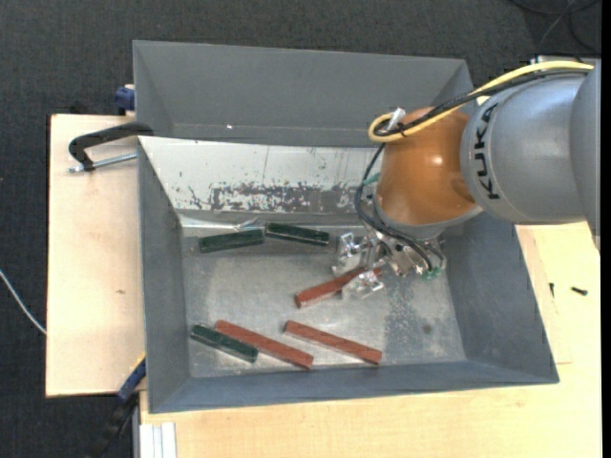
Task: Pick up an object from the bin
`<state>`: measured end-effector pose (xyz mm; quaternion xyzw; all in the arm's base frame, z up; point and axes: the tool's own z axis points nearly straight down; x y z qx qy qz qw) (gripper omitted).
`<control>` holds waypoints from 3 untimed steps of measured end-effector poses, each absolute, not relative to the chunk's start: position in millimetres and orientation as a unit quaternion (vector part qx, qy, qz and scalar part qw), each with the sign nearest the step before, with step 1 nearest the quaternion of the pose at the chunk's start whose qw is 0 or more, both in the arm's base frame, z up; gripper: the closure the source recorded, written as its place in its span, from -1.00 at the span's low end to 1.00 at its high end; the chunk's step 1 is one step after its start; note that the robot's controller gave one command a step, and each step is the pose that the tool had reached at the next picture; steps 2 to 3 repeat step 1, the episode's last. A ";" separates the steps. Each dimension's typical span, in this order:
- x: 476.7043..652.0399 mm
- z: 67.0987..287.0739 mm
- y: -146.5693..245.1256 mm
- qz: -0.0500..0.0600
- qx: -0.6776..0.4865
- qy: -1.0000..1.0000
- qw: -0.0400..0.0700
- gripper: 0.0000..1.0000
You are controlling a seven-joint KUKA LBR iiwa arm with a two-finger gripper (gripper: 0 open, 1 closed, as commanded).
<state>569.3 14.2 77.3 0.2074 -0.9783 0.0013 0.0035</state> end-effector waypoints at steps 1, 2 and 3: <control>579.7 254.9 -10.1 0.002 0.211 -0.977 -0.008 1.00; 579.7 254.9 -10.1 0.002 0.211 -0.977 -0.008 1.00; 579.7 254.9 -10.1 0.002 0.211 -0.977 -0.008 1.00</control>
Offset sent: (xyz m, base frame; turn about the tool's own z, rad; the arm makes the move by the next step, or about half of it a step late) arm 0.0000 0.0000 0.0000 0.0000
